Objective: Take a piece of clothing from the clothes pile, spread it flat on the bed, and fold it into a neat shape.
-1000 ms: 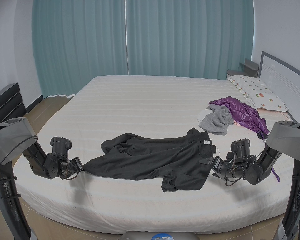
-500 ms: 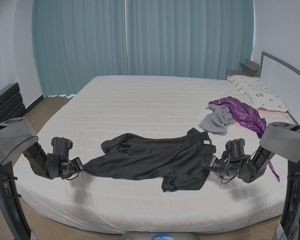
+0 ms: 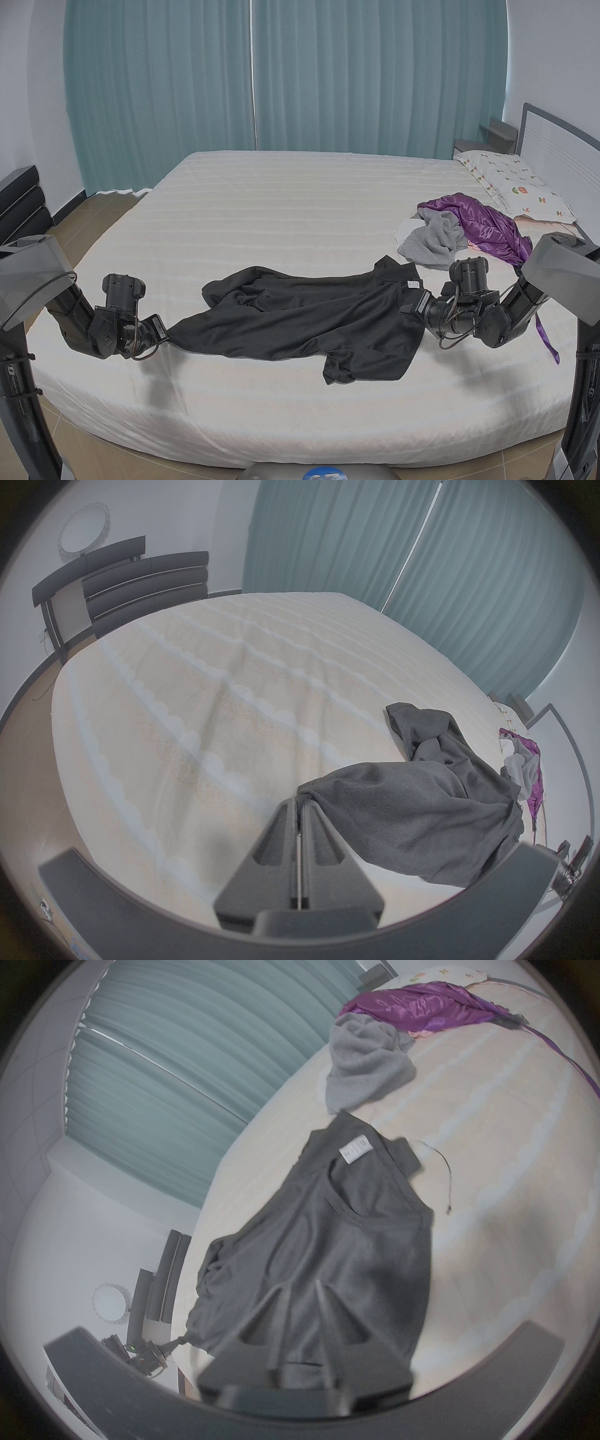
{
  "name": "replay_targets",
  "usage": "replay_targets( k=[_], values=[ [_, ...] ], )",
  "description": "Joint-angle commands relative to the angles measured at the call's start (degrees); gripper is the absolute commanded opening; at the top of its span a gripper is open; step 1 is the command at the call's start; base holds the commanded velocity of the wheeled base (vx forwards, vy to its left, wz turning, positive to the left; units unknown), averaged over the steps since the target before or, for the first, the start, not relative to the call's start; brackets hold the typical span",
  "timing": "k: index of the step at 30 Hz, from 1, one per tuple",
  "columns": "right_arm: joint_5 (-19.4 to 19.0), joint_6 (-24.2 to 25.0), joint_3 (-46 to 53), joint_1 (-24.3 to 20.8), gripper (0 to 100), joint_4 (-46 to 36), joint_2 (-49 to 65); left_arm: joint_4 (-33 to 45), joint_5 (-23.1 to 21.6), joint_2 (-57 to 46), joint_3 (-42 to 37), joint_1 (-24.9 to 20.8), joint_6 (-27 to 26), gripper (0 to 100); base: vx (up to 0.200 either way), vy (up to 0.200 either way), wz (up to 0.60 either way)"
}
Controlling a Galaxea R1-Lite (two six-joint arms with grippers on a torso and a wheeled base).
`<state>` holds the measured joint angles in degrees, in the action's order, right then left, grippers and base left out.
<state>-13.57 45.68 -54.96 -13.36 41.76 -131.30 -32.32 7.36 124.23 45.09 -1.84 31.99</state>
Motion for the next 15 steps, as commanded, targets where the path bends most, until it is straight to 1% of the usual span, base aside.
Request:
replay_targets(
  k=[1,3,11,12,15],
  values=[
    [-0.2,-0.9,2.3,0.0,100,-0.2,0.1,0.0,0.0,0.3,0.0,0.0,0.0,0,0.0,0.0,0.0],
    [-0.2,-2.1,4.2,0.0,100,-0.3,0.1,0.0,0.0,0.3,0.0,0.0,0.0,0,0.0,0.0,0.0],
    [-0.1,-2.4,6.1,-0.9,100,-0.5,-1.7,0.0,0.0,0.3,-0.1,-0.1,0.0,0,0.0,0.0,0.0],
    [0.0,-2.5,5.9,-1.2,0,-0.5,-2.5,0.0,0.0,0.3,-0.1,-0.1,0.0,0,0.0,0.0,0.0],
    [0.6,-2.5,4.8,-1.6,0,-0.8,-3.9,0.0,0.0,0.3,0.0,0.0,0.0,0,0.0,0.0,0.0]
  ],
)
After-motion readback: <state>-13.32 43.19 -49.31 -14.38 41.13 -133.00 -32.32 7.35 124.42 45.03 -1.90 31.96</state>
